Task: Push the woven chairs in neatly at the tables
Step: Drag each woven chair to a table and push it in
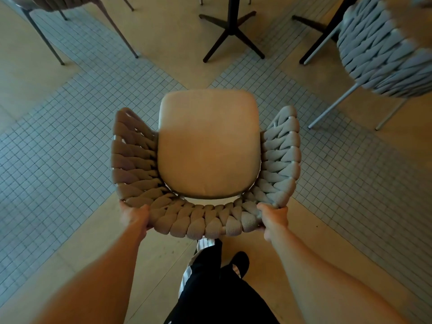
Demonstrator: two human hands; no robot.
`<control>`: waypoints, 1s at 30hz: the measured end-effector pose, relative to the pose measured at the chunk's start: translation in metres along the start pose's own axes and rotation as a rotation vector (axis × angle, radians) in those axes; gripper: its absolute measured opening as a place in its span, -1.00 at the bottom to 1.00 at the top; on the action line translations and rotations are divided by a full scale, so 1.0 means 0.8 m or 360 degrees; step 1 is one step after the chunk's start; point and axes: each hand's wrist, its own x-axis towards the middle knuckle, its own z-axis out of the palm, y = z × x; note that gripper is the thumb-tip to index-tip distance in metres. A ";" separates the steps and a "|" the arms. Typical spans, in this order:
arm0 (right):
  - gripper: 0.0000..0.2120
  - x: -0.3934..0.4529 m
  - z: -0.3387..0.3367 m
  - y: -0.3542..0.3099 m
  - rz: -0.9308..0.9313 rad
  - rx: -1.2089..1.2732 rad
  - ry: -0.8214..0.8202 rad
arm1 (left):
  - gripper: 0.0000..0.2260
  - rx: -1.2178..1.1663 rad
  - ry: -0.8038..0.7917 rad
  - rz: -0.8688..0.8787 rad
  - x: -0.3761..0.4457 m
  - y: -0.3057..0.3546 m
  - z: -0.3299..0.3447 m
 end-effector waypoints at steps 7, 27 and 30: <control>-0.33 -0.013 0.013 0.025 0.0100 0.0165 0.0008 | -0.38 0.0082 -0.0063 0.0041 0.024 0.015 -0.015; -0.06 -0.048 0.005 0.025 -0.1623 -0.2648 -0.0532 | -0.05 0.2628 -0.0857 0.1765 -0.050 -0.027 -0.001; -0.23 -0.038 0.006 0.028 -0.1681 -0.2883 -0.0482 | -0.37 0.2696 -0.0772 0.1789 -0.051 -0.021 0.006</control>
